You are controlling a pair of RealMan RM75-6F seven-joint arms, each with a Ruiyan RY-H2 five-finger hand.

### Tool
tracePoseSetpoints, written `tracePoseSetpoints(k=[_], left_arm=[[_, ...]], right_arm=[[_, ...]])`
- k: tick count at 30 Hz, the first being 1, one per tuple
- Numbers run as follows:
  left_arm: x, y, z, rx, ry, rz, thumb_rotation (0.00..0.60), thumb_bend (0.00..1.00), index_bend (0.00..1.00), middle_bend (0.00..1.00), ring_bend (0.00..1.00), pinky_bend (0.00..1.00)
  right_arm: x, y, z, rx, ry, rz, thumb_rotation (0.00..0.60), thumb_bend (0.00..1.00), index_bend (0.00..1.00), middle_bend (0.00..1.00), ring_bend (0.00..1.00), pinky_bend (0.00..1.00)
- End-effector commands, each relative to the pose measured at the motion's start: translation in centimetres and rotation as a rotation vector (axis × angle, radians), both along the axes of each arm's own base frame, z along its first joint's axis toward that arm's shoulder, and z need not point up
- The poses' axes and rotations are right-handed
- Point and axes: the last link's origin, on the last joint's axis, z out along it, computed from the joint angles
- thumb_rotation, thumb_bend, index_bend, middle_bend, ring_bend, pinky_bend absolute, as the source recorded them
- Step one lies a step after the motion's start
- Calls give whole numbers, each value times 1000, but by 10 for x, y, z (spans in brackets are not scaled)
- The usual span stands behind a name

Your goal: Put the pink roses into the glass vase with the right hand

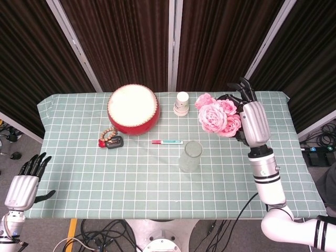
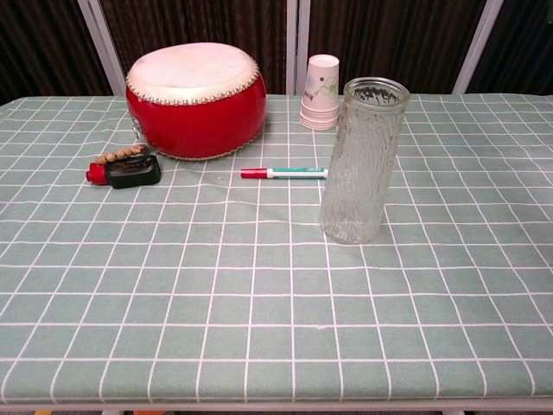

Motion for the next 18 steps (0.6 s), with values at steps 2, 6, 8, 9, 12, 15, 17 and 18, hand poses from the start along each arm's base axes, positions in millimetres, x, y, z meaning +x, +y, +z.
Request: tracePoseSetpoints(k=[2, 6, 8, 9, 12, 15, 17, 18], left_arm=[[-2, -1, 1, 2, -4, 6, 600, 0, 72, 0, 0, 163], [-3, -1, 2, 0, -6, 10, 600, 0, 72, 0, 0, 163], [-4, -1, 2, 1, -9, 9, 600, 0, 72, 0, 0, 163], [-4, -1, 2, 1, -9, 9, 600, 0, 72, 0, 0, 163], [-4, -1, 1, -3, -10, 10, 600, 0, 72, 0, 0, 163], [-5, -1, 1, -5, -15, 15, 600, 0, 72, 0, 0, 163], [-5, -1, 1, -3, -16, 15, 600, 0, 72, 0, 0, 163], [-5, -1, 1, -3, -15, 14, 600, 0, 72, 0, 0, 163]], right_arm=[[17, 14, -4, 96, -205, 68, 600, 191, 549, 571, 169, 0], [25, 20, -4, 151, -317, 94, 600, 187, 548, 571, 169, 0], [27, 21, -5, 183, -372, 92, 600, 188, 548, 571, 169, 0], [27, 22, -6, 200, -398, 86, 600, 187, 548, 571, 169, 0], [25, 22, -8, 201, -414, 64, 600, 187, 548, 572, 169, 0], [23, 22, -16, 237, -439, 43, 600, 185, 549, 573, 169, 0], [21, 21, -20, 269, -462, 29, 600, 183, 549, 573, 169, 0], [20, 19, -22, 275, -468, 24, 600, 181, 549, 573, 169, 0]])
